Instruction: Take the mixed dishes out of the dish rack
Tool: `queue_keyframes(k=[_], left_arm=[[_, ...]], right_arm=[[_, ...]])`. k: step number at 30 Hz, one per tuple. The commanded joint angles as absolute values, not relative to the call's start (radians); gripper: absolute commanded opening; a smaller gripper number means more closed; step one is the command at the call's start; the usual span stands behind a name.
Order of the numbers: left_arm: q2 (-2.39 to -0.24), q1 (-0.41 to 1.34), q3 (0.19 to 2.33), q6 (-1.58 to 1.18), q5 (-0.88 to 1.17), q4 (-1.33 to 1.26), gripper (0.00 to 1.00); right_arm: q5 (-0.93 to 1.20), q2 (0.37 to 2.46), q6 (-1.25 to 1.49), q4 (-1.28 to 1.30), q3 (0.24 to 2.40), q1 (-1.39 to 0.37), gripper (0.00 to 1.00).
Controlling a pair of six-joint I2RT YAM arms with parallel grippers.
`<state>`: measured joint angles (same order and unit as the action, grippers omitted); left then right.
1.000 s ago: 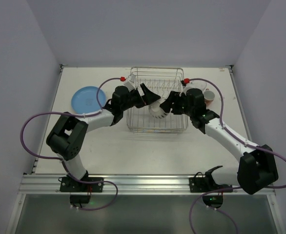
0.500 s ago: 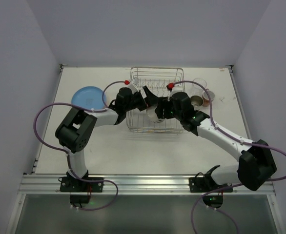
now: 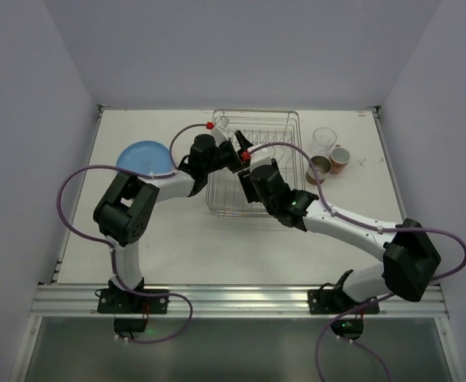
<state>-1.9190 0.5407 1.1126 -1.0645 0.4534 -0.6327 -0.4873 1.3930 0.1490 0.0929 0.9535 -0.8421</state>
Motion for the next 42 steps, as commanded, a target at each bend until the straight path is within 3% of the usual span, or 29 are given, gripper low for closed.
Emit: queue_keyframes(k=[1, 12, 23, 26, 28, 36, 42], left_arm=[[-1.940, 0.497, 1.170, -1.080, 0.497, -0.638, 1.00], [-1.812, 0.368, 1.212, -0.936, 0.454, -0.326, 1.00], [-1.507, 0.186, 1.117, -0.838, 0.426, -0.189, 1.00], [-1.447, 0.152, 1.098, -0.833, 0.440, -0.183, 1.00], [-1.427, 0.135, 1.103, -0.828, 0.455, -0.169, 1.00], [-1.407, 0.126, 1.095, -0.841, 0.494, -0.172, 1.00], [-1.401, 0.126, 1.091, -0.842, 0.497, -0.178, 1.00]], right_arm=[[-0.710, 1.408, 0.035, 0.040, 1.029, -0.888, 0.00], [-0.992, 1.587, -0.190, 0.019, 1.068, -0.931, 0.00], [-1.060, 1.724, -0.275, -0.032, 1.097, -0.977, 0.01], [-1.031, 1.733, -0.242, -0.005, 1.111, -1.000, 0.09], [-0.962, 1.735, -0.148, 0.145, 1.159, -1.005, 0.21], [-0.839, 1.775, -0.046, 0.291, 1.235, -1.011, 0.45], [-0.824, 1.804, -0.031, 0.324, 1.255, -1.012, 0.45]])
